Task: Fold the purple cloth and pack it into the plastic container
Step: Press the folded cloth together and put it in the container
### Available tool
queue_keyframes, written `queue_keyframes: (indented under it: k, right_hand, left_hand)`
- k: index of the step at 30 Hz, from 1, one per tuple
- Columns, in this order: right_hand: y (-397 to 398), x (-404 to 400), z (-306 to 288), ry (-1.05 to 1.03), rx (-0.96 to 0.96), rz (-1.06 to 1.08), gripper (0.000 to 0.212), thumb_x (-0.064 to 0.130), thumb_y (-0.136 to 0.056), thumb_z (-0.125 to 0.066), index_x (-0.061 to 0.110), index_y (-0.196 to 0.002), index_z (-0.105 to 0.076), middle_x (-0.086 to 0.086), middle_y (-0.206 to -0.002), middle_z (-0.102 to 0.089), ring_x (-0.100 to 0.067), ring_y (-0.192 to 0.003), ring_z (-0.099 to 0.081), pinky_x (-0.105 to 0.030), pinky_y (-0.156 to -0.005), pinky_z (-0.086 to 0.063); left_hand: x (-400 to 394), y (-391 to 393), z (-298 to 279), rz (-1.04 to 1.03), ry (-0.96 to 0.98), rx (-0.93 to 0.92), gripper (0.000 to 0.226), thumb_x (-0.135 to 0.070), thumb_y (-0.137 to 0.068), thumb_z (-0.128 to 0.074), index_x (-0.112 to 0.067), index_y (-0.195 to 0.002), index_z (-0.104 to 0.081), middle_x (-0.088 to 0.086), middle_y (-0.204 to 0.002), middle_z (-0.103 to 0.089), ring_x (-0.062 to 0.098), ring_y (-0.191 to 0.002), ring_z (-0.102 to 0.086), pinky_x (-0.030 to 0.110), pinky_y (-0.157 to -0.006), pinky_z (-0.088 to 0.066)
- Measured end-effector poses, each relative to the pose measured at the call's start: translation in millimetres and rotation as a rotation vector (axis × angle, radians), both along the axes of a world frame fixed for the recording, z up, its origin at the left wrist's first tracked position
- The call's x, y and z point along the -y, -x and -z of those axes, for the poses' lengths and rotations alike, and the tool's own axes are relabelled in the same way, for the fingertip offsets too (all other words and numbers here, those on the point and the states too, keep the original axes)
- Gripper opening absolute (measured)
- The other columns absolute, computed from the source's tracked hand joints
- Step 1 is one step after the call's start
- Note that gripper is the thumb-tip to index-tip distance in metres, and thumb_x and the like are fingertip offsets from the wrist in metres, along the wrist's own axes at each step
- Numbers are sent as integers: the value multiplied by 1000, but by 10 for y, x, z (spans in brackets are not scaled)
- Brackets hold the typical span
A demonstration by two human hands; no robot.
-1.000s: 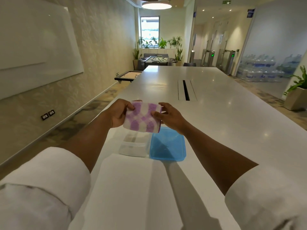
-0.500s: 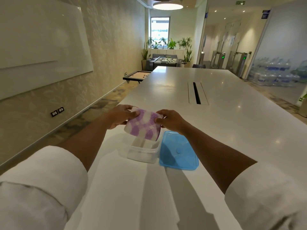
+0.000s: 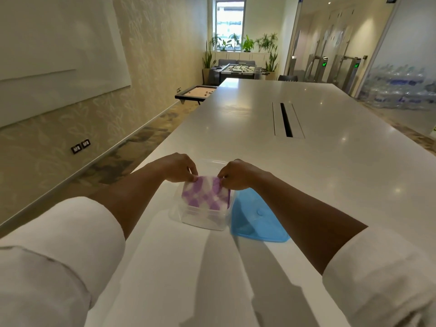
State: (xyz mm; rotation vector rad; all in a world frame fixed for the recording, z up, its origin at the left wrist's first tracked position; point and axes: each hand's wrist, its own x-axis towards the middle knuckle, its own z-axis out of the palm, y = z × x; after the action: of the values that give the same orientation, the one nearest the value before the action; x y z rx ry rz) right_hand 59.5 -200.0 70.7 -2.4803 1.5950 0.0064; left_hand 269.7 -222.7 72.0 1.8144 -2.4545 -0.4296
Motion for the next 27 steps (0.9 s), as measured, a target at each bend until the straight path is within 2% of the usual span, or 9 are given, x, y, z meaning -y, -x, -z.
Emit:
queue_keyframes:
  k: [3, 6, 9, 11, 14, 19, 21, 23, 27]
  right_hand:
    - [-50, 4, 16, -11, -198, -34, 39, 39, -91, -46, 22, -118, -68, 1, -121, -66, -23, -112, -55, -41, -93, -53]
    - [-85, 51, 46, -36, -291, -37, 35, 42, -87, -52, 24, -111, -70, 2, -104, -67, -22, -103, -61, -33, -79, -53]
    - [-120, 105, 77, -1, -349, -48, 34, 44, -84, -62, 25, -112, -70, 3, -99, -65, -20, -99, -60, -28, -65, -44]
    - [-118, 121, 92, 80, -323, -42, 37, 45, -82, -67, 28, -115, -67, 3, -107, -66, -20, -103, -58, -28, -66, -40]
    - [-104, 147, 138, 148, -247, -32, 38, 43, -82, -68, 31, -119, -65, 3, -120, -63, -21, -115, -52, -31, -80, -39]
    - [-143, 149, 234, 52, -328, -34, 50, 64, -84, -54, 26, -112, -70, 5, -106, -67, -18, -100, -56, -30, -75, -51]
    - [-126, 145, 228, 53, -271, -31, 42, 57, -87, -55, 26, -111, -71, 5, -108, -68, -18, -101, -56, -32, -81, -55]
    - [-65, 146, 195, 91, -100, 18, 28, 38, -89, -56, 27, -108, -73, 5, -113, -69, -17, -105, -58, -36, -86, -56]
    - [103, 162, 90, 153, 216, 163, 27, 22, -88, -52, 22, -103, -74, -1, -113, -71, -20, -103, -64, -37, -89, -56]
  left_hand:
    - [-16, 95, 30, 57, 42, 173, 18, -40, -85, -63, -35, -99, -74, -9, -102, -70, 13, -88, -62, 27, -78, -48]
    - [0, 163, 86, 164, 104, 308, 19, -41, -88, -60, -36, -102, -71, -13, -106, -70, 13, -101, -60, 33, -88, -36]
    - [22, 216, 114, 222, 140, 366, 17, -41, -88, -62, -36, -104, -69, -14, -106, -70, 11, -106, -57, 34, -87, -27]
    - [18, 260, 123, 239, 183, 348, 19, -41, -86, -67, -36, -104, -68, -16, -108, -69, 10, -107, -58, 33, -89, -31]
    - [-5, 346, 139, 214, 154, 215, 19, -35, -84, -72, -33, -102, -69, -11, -108, -70, 13, -99, -61, 29, -86, -45]
    - [-51, 483, 235, 209, -10, 222, 27, -27, -82, -74, -25, -109, -72, -4, -107, -71, 13, -87, -60, 25, -78, -50]
    - [-54, 498, 260, 199, -29, 226, 29, -28, -83, -73, -26, -111, -72, -4, -108, -71, 14, -87, -60, 28, -82, -53]
    - [-48, 516, 246, 182, -20, 212, 26, -29, -83, -72, -28, -109, -72, -4, -108, -70, 14, -88, -61, 29, -84, -55]
    - [-38, 586, 126, 133, 84, 74, 17, -32, -84, -69, -29, -100, -74, -6, -104, -71, 13, -89, -65, 30, -82, -56]
